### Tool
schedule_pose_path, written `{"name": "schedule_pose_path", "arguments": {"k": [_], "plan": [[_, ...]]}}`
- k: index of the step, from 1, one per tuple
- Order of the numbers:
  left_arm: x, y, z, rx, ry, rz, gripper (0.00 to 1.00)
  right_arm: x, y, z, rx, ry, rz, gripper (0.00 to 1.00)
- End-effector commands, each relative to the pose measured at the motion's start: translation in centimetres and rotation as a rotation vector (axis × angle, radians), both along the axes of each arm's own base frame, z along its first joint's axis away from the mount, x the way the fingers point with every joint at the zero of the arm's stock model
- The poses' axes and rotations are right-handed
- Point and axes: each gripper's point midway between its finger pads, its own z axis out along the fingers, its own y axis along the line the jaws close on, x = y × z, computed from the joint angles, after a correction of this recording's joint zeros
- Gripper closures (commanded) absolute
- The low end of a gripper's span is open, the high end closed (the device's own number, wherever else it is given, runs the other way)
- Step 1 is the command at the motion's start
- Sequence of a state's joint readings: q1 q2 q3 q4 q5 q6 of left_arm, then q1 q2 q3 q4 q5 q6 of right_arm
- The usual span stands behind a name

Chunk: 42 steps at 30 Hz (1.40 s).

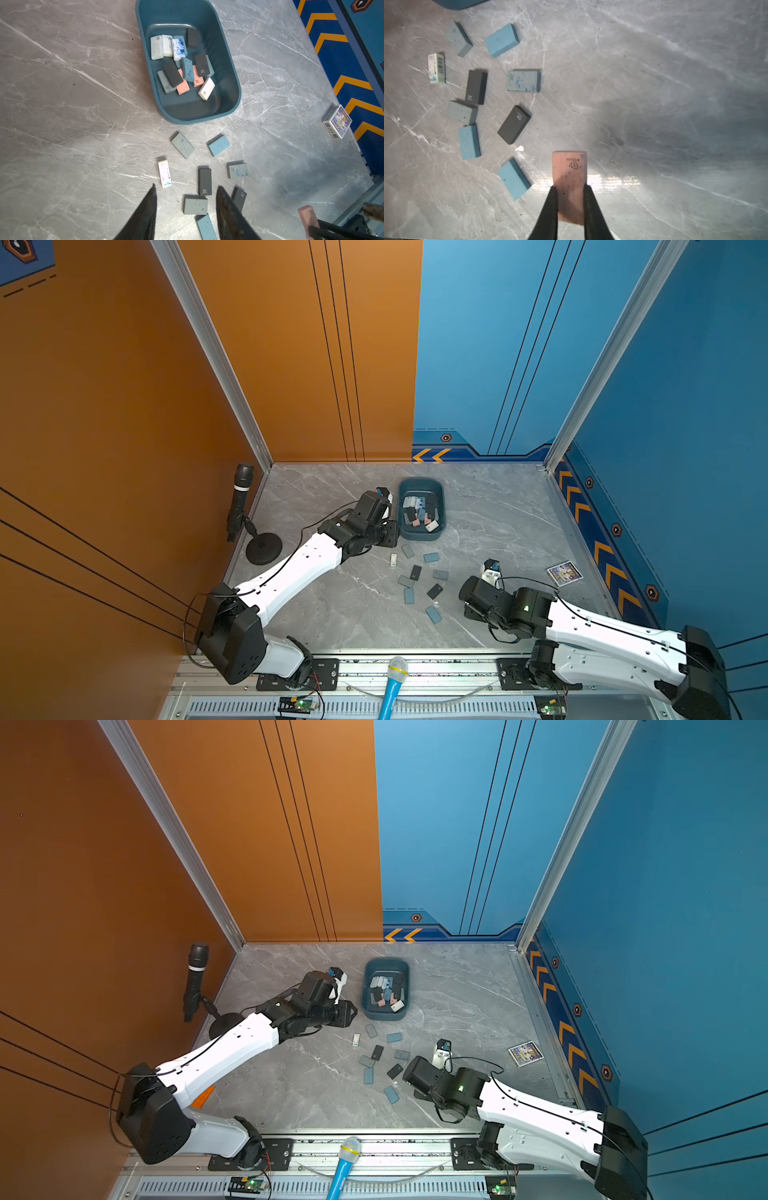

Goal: Put the eraser in the storage box
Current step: Pick up the eraser from the center of the board, then place the eraser in the storage box.

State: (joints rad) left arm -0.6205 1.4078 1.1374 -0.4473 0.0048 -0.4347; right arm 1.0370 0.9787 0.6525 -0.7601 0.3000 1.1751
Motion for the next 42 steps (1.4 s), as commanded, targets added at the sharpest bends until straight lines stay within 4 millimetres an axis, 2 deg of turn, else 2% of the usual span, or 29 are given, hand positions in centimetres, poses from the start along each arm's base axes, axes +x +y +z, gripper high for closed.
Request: {"name": "schedule_pose_path", "arguments": {"k": [1,7,12,13,19,20,22,28,33,34,35,38,42], "plan": [[-0.5,1.5,-0.4,0.022,0.007,0.04,0.53,1.0,-0.4,1.9,-0.04,-0.028,0.042,0.89],[-1.1,2.4,-0.7,0.022,0.01,0.063,0.53,3.8,0.8,4.2,-0.065,-0.039,0.095,0.89],[-1.5,3.1,-1.0,0.015,0.021,0.081,0.52,7.1,2.7,5.7,-0.065,-0.048,0.149,0.89],[-2.0,3.4,-2.1,0.027,0.043,0.082,0.52,7.8,3.0,5.9,-0.062,-0.045,0.158,0.89],[-2.5,3.8,-3.1,0.03,0.071,0.094,0.52,12.9,5.5,6.8,-0.068,-0.038,0.226,0.89],[-2.5,3.9,-3.2,0.031,0.076,0.098,0.52,14.4,5.3,6.9,-0.063,-0.034,0.211,0.89],[-2.6,4.0,-3.1,0.026,0.078,0.102,0.52,16.3,6.2,6.8,-0.056,-0.023,0.233,0.89],[-2.6,4.2,-3.0,0.02,0.08,0.111,0.52,22.3,8.9,5.2,-0.021,0.017,0.276,0.9],[-2.9,4.9,-3.4,0.032,0.096,0.13,0.52,26.9,11.0,2.0,0.032,0.075,0.288,0.93],[-2.9,5.0,-3.5,0.034,0.098,0.133,0.52,27.5,11.1,0.5,0.03,0.101,0.284,0.93],[-2.9,5.1,-3.5,0.034,0.1,0.136,0.53,28.7,11.5,0.5,0.039,0.092,0.281,0.93],[-2.9,5.5,-3.5,0.036,0.105,0.145,0.53,30.0,11.8,-1.1,0.05,0.116,0.272,0.93],[-2.9,5.9,-3.3,0.036,0.1,0.152,0.53,30.8,11.9,-2.1,0.044,0.129,0.266,0.82]]}}
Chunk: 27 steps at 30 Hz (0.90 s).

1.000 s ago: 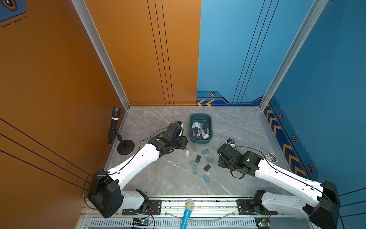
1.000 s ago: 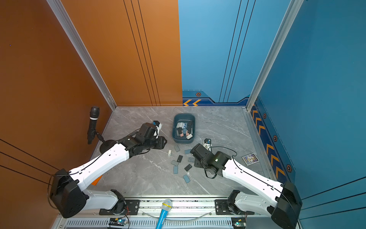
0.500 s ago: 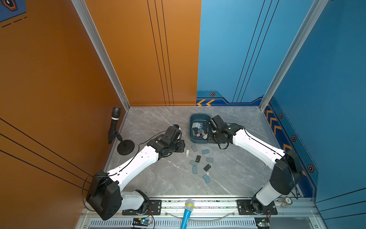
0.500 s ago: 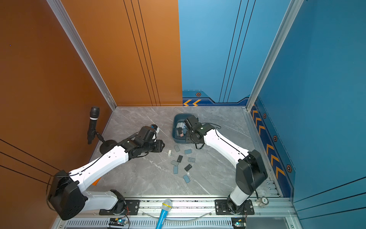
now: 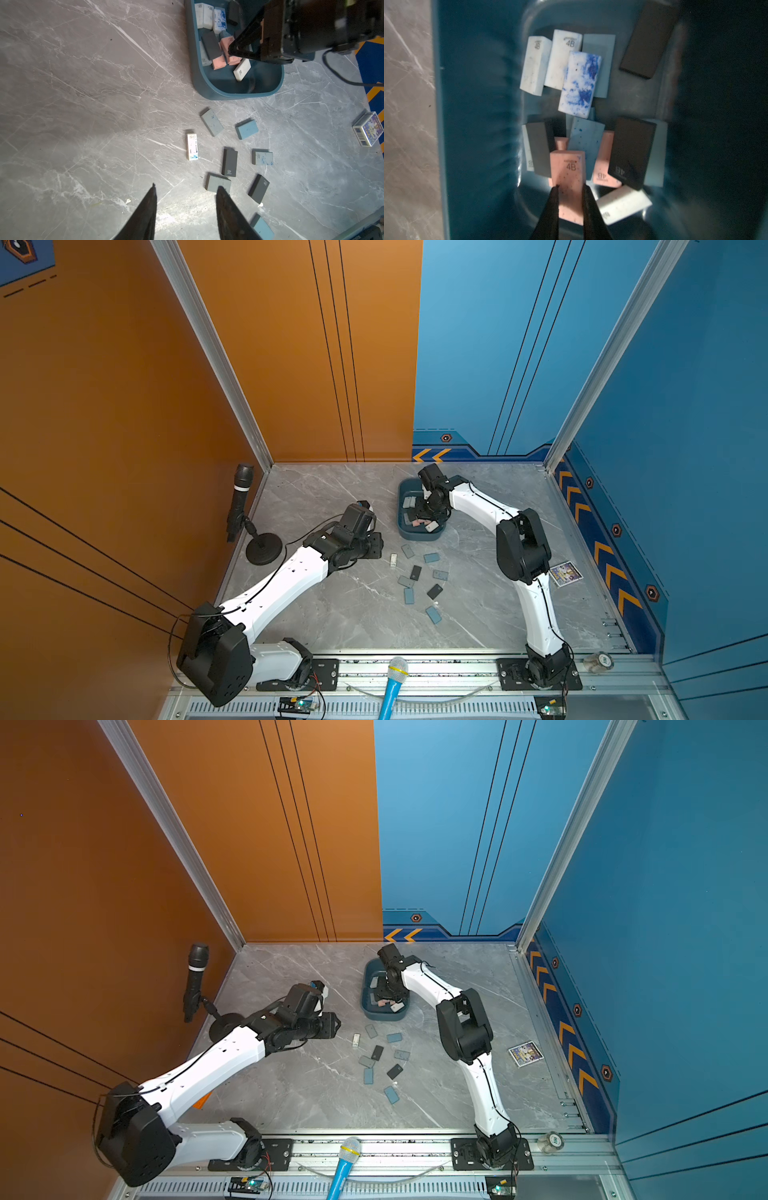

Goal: Put the eraser in the storage box
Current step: Place the eraser in the storage box.

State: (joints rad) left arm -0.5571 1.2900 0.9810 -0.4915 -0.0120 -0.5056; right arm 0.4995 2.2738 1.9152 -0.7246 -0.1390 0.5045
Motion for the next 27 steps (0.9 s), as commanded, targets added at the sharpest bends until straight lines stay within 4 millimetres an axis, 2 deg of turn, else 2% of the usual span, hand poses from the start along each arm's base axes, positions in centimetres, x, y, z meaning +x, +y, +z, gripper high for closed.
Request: {"name": "schedule_pose_path", "arguments": {"k": [1,2,6,12,13,16,22,27], "plan": [[-0.5,1.1,-0.4,0.021,0.016,0.023,0.53,0.4,0.4,1.3,0.017,-0.007,0.017,0.76],[-0.6,1.2,-0.4,0.021,0.016,0.024,0.52,0.4,0.4,1.4,0.018,-0.01,0.016,0.69],[-0.6,1.1,-0.4,0.012,0.018,0.026,0.53,0.1,0.3,3.4,0.022,-0.041,0.016,0.61],[-0.8,1.1,-1.2,0.018,0.043,0.024,0.52,-1.3,-0.8,8.2,0.021,-0.121,0.017,0.56],[-0.8,1.1,-1.4,0.02,0.049,0.026,0.52,-1.8,-1.1,9.9,0.026,-0.152,0.015,0.56],[-0.8,1.0,-1.9,0.031,0.058,0.023,0.51,-3.7,-2.0,12.2,0.017,-0.188,0.01,0.54],[-1.1,1.3,-4.2,0.074,0.112,0.021,0.5,-8.8,-4.1,14.8,-0.016,-0.241,0.007,0.51],[-1.4,0.9,-5.5,0.091,0.149,0.008,0.49,-12.4,-6.7,15.7,-0.013,-0.286,-0.05,0.5]]}}
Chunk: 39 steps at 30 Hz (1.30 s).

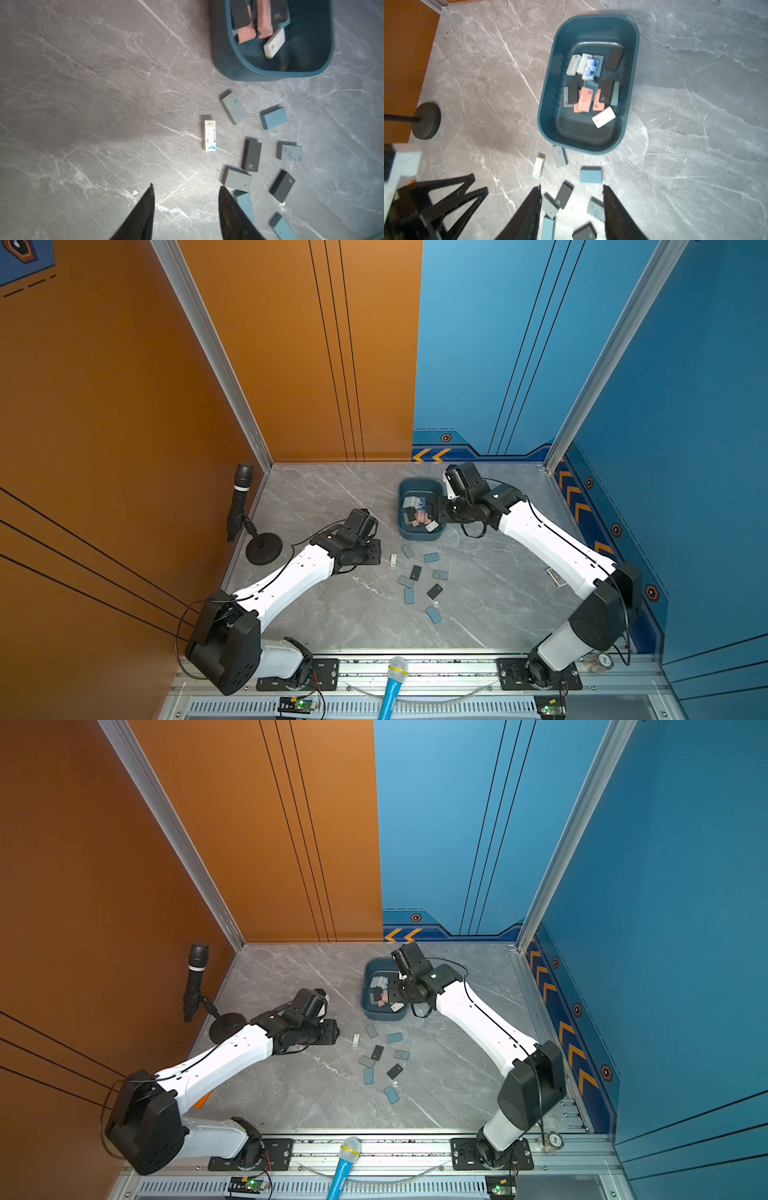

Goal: Put the eraser in the storage box
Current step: Place the eraser in the storage box, then pick up the eraser from the center of the board.

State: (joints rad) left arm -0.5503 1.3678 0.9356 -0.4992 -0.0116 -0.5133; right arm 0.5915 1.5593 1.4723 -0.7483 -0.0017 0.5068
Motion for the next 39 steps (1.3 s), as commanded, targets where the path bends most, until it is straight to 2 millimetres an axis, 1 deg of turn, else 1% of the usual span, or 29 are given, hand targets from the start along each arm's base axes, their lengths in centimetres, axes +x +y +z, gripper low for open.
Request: {"name": "schedule_pose_path", "arguments": {"k": [1,6,9,13,16,20,22,23,29,33,37,39], "plan": [[-0.6,0.1,-1.2,0.029,0.041,-0.009,0.49,-1.5,-2.5,-0.4,-0.022,-0.019,-0.086,0.5],[-0.6,-0.4,-1.9,0.04,0.066,-0.031,0.49,-4.0,-4.7,-0.6,0.011,-0.07,-0.15,0.49],[-0.5,-0.3,-2.6,0.063,0.079,-0.026,0.49,-5.3,-5.9,-1.0,0.022,-0.08,-0.175,0.48],[-0.5,-0.4,-3.7,0.09,0.115,-0.026,0.48,-6.7,-7.5,-2.4,0.029,-0.088,-0.22,0.47],[-0.5,-0.6,-4.3,0.107,0.133,-0.031,0.47,-7.3,-8.3,-3.0,0.048,-0.091,-0.241,0.47],[-0.3,-1.1,-5.2,0.131,0.161,-0.048,0.44,-7.9,-8.9,-3.4,0.065,-0.1,-0.253,0.46],[-0.6,-1.2,-6.0,0.153,0.187,-0.061,0.44,-8.1,-9.2,-3.7,0.07,-0.1,-0.262,0.46],[0.2,-1.9,-5.3,0.143,0.172,-0.068,0.43,-8.2,-9.3,-3.9,0.07,-0.099,-0.262,0.46],[0.5,-3.9,-5.9,0.139,0.19,-0.099,0.42,-8.7,-10.4,-4.4,0.079,-0.098,-0.285,0.45],[0.8,-5.1,-6.7,0.146,0.207,-0.121,0.41,-8.9,-10.9,-4.7,0.093,-0.097,-0.299,0.45],[1.0,-5.6,-7.7,0.166,0.231,-0.122,0.42,-9.0,-11.2,-5.0,0.098,-0.09,-0.305,0.45],[0.9,-5.5,-8.3,0.191,0.243,-0.121,0.43,-9.0,-11.4,-5.1,0.099,-0.088,-0.308,0.45]]}}
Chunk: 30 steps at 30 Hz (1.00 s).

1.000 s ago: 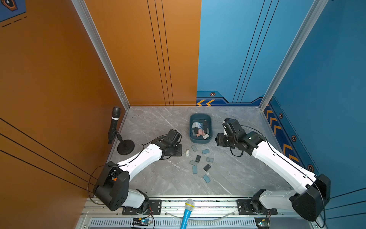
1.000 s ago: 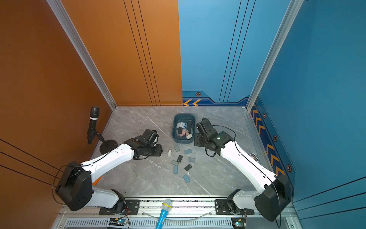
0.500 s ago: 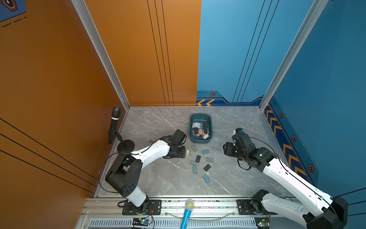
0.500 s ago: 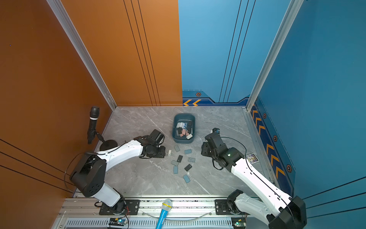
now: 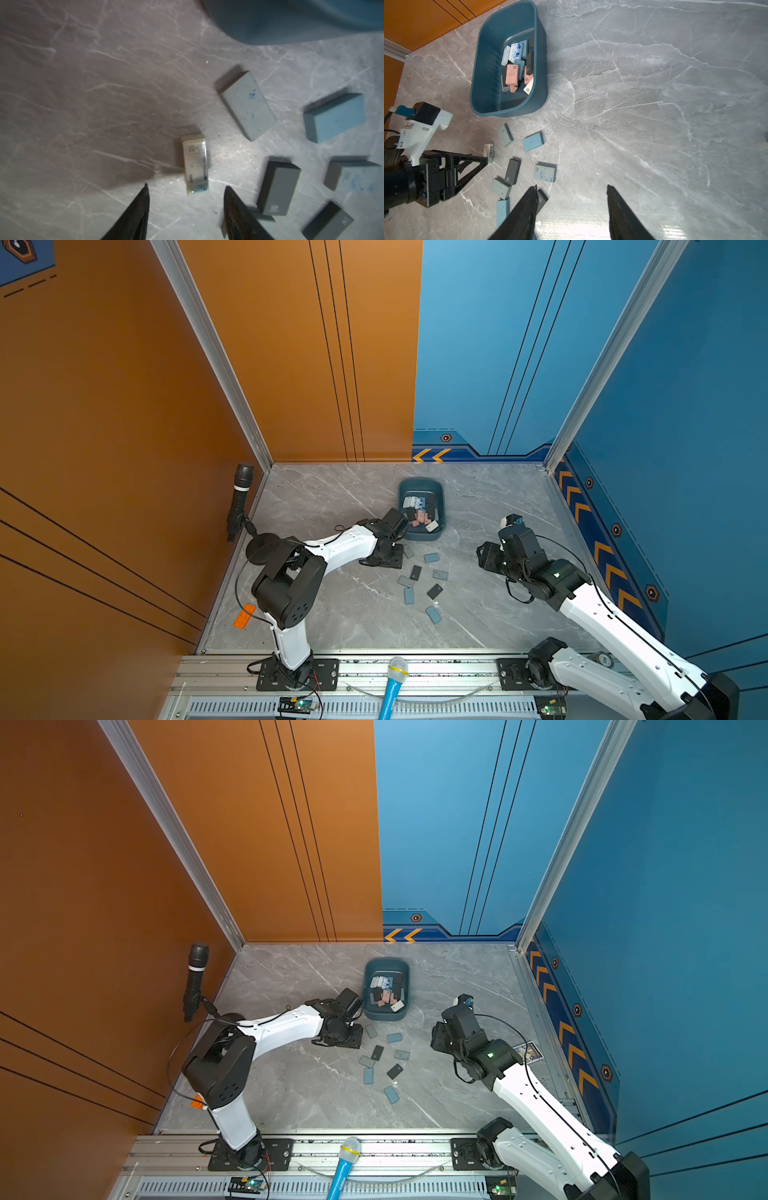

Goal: Put the eraser in the storage box
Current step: Pick up the eraser from the center of the board.

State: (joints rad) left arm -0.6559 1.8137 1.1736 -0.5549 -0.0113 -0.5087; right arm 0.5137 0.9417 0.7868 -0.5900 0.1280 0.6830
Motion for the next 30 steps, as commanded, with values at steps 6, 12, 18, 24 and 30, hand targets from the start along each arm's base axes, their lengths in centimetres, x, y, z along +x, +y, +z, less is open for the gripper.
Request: {"name": "schedule_pose_path", "arguments": {"k": [6,12,18,24,30], "plan": [[-0.6,0.6,-1.8,0.104,0.042,-0.011,0.47,-0.1,-0.4,0.0,0.031,-0.003,-0.019,0.45],[-0.6,1.2,-2.8,0.147,0.048,0.005,0.49,-0.4,-0.7,-0.1,0.03,-0.002,-0.027,0.45],[-0.1,0.9,-2.7,0.156,0.03,-0.005,0.62,-0.9,-1.1,-0.5,0.027,0.026,-0.041,0.45],[-0.3,0.0,-3.3,0.15,0.051,-0.04,0.86,-1.7,-1.2,-1.1,0.052,0.029,-0.058,0.46],[-0.6,-0.4,-2.9,0.141,0.043,-0.051,0.88,-1.7,-1.3,-1.3,0.052,0.032,-0.063,0.46]]}}
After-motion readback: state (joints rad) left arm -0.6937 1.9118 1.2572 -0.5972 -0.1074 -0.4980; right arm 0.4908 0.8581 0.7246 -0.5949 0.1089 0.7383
